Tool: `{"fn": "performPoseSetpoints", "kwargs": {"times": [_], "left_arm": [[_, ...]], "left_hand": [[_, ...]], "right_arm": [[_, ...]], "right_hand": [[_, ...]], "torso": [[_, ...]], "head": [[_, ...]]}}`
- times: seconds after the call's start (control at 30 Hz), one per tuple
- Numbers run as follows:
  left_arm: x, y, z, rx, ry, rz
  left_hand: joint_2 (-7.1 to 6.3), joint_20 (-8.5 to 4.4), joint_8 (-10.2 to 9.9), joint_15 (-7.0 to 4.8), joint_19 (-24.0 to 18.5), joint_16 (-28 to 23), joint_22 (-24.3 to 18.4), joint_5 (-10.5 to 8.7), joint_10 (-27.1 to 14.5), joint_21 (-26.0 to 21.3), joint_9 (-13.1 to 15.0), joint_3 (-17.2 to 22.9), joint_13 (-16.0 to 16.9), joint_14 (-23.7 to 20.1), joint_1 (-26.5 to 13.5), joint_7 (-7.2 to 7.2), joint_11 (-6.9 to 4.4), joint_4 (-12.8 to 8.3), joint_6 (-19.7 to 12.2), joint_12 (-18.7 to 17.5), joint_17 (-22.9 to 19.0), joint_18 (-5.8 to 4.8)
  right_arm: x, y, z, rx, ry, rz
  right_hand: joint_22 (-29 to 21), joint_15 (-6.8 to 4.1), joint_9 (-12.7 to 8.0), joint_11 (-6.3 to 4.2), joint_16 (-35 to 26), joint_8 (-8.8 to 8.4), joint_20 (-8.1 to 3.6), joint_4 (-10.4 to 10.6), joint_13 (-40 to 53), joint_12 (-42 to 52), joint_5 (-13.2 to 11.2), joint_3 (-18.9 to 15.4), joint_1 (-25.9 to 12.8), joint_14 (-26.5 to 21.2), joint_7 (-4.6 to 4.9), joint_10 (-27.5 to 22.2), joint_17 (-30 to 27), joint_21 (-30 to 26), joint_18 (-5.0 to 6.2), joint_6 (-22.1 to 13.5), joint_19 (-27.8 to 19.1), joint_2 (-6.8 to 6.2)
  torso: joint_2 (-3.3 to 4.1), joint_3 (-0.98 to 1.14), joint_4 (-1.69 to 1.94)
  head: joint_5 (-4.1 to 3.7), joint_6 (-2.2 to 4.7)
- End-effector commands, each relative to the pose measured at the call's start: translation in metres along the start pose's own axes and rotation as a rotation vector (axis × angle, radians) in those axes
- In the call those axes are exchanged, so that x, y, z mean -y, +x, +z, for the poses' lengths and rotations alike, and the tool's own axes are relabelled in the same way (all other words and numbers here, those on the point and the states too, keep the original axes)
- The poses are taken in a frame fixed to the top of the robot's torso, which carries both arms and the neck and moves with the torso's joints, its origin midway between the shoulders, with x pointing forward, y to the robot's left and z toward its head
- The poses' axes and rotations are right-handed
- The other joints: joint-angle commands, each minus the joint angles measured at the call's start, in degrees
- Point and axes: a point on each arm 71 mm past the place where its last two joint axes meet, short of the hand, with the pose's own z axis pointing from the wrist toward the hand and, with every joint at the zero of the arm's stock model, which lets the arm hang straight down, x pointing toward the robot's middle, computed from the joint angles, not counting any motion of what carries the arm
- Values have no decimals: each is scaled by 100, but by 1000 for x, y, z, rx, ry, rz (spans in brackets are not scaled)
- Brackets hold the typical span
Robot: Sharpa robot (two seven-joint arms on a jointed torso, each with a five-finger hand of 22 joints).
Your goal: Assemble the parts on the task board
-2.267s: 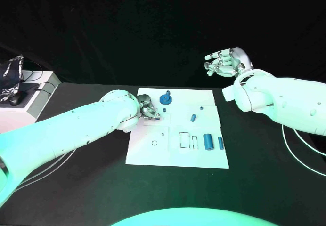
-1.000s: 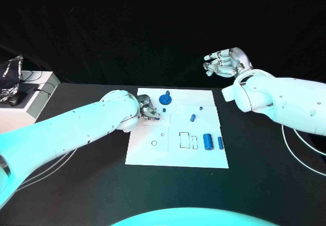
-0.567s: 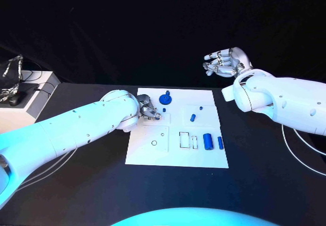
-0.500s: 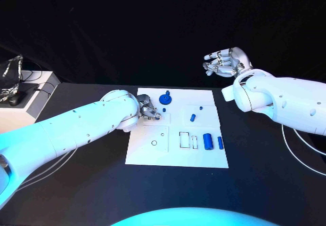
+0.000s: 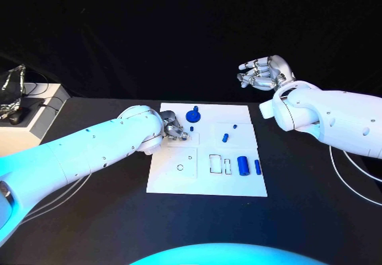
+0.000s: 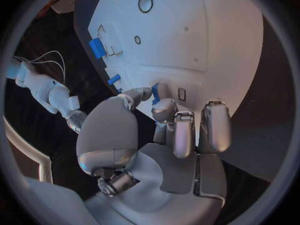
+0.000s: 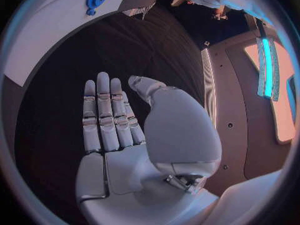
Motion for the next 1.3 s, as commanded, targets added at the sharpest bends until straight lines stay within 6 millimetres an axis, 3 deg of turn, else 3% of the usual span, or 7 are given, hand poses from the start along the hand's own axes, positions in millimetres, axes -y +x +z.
{"fn": "performPoseSetpoints", "kwargs": {"times": [0.03, 0.3, 0.4, 0.53, 0.7, 0.83, 1.3], "left_arm": [[2, 1, 0, -5, 8, -7], [2, 0, 0, -2, 7, -9], [2, 0, 0, 0, 7, -10], [1, 0, 0, 1, 6, -9], [-1, -1, -1, -1, 4, -9], [-1, -1, -1, -1, 2, -8], [-4, -3, -5, 1, 3, -13]], "left_hand": [[-52, -25, -31, -55, -21, -22, 121, -35, -41, -29, -7, -38, -2, 573, 9, -15, 14, 2, 44, 0, 1419, 59], [-78, -28, -63, -56, -21, -23, 116, -218, -51, -40, -35, -322, -9, 572, 103, -14, 15, 176, 59, -1, 1417, 61], [-44, -26, -93, -49, -15, -22, 121, -842, -53, -43, -64, -543, -6, 573, 209, -8, 19, 388, 80, 7, 1419, 60], [-30, -22, -115, -45, -9, -18, 128, -1137, -51, -45, -85, -719, 1, 575, 314, -2, 26, 602, 95, 18, 1427, 59], [-38, -22, -119, -45, -10, -19, 126, -1180, -54, -47, -89, -761, -7, 574, 341, 1, 28, 645, 95, 15, 1424, 60], [-27, -18, -132, -38, -5, -19, 132, -1484, -58, -48, -102, -965, -7, 574, 392, 10, 36, 764, 104, 21, 1424, 59], [80, -15, -146, -33, 10, -12, 152, -1808, -49, -39, -123, -1290, 18, 579, 304, 16, 41, 782, 125, 48, 1440, 55]], "right_arm": [[-2, 2, 0, -19, -18, -2], [-2, 2, 0, -21, -18, -1], [-2, 2, 0, -24, -18, -1], [-2, 2, 0, -26, -17, 0], [-1, 2, 0, -26, -17, -1], [-1, 2, 0, -27, -17, -1], [0, 0, 0, -26, -17, -2]], "right_hand": [[-11, 12, -8, 26, -35, 6, 0, 32, -9, -30, 37, 4, -30, -47, 14, -9, -6, -25, 30, -41, -34, -39], [-92, 38, -7, 42, -125, 9, 40, 53, -69, -54, 50, 13, -34, -79, 26, -22, -45, -135, 33, -59, -104, -53], [-148, 56, -5, 52, -190, 12, 66, 64, -109, -69, 54, 21, -32, -111, 33, -29, -74, -211, 36, -67, -156, -61], [-277, 133, 0, 99, -407, 17, 143, 92, -225, -146, 59, 52, -32, -298, 68, -107, -185, -393, 36, -84, -302, -78], [-384, 177, 4, 124, -537, 19, 200, 106, -317, -185, 61, 66, -28, -375, 86, -127, -265, -538, 41, -99, -429, -95], [-420, 191, 5, 131, -584, 19, 218, 110, -351, -197, 62, 69, -24, -401, 92, -128, -296, -578, 43, -106, -459, -101], [-447, 201, 6, 137, -614, 19, 230, 114, -377, -206, 64, 70, -25, -415, 97, -131, -317, -604, 44, -111, -483, -105]], "torso": [[-4, 1, 4], [-7, 1, 3], [-6, 0, 0], [-4, -2, 3], [-7, 1, 2], [-6, -2, 4], [-9, -4, 2]], "head": [[-8, -13], [-3, -13], [4, -13], [-2, -11], [-1, -8], [-8, -11], [-20, -10]]}}
